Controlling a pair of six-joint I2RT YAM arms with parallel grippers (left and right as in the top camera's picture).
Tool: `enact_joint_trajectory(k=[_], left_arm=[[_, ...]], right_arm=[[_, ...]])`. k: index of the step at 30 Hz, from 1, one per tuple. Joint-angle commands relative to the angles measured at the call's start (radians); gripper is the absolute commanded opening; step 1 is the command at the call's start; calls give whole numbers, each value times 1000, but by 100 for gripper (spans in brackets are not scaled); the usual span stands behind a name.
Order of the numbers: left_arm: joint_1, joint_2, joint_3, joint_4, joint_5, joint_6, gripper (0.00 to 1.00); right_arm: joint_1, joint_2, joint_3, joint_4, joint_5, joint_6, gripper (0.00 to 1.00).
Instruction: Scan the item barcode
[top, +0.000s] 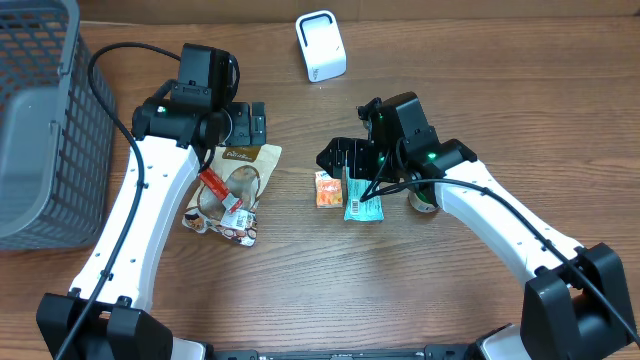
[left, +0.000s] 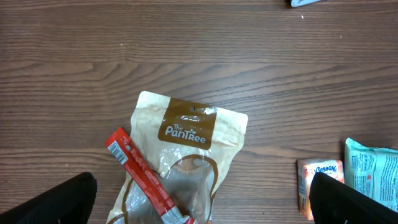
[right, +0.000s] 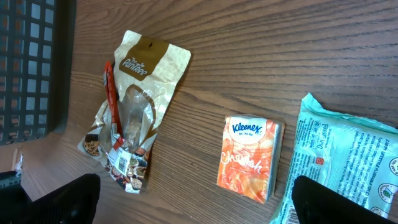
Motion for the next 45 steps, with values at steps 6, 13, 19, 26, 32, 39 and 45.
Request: enact_joint_trajectory(k=[6, 13, 19, 26, 32, 39, 45], left_arm=[[-5, -11, 16, 0, -8, 8, 100], [-5, -11, 16, 0, -8, 8, 100], [-5, -11, 16, 0, -8, 8, 100], [-5, -11, 16, 0, -8, 8, 100], [-5, -11, 16, 0, -8, 8, 100], [-5, -11, 16, 0, -8, 8, 100], [-5, -11, 16, 0, -8, 8, 100]], right_arm=[[-4, -18, 22, 5, 7, -8, 100], [-4, -18, 22, 5, 7, -8, 100], [-4, -18, 22, 53, 3, -4, 100], [-3, -17, 22, 43, -57, -5, 95], [36, -14, -10, 36, 53, -8, 26], [132, 35, -57, 67, 253, -8, 30], [143, 132, -57, 103, 288, -8, 33]])
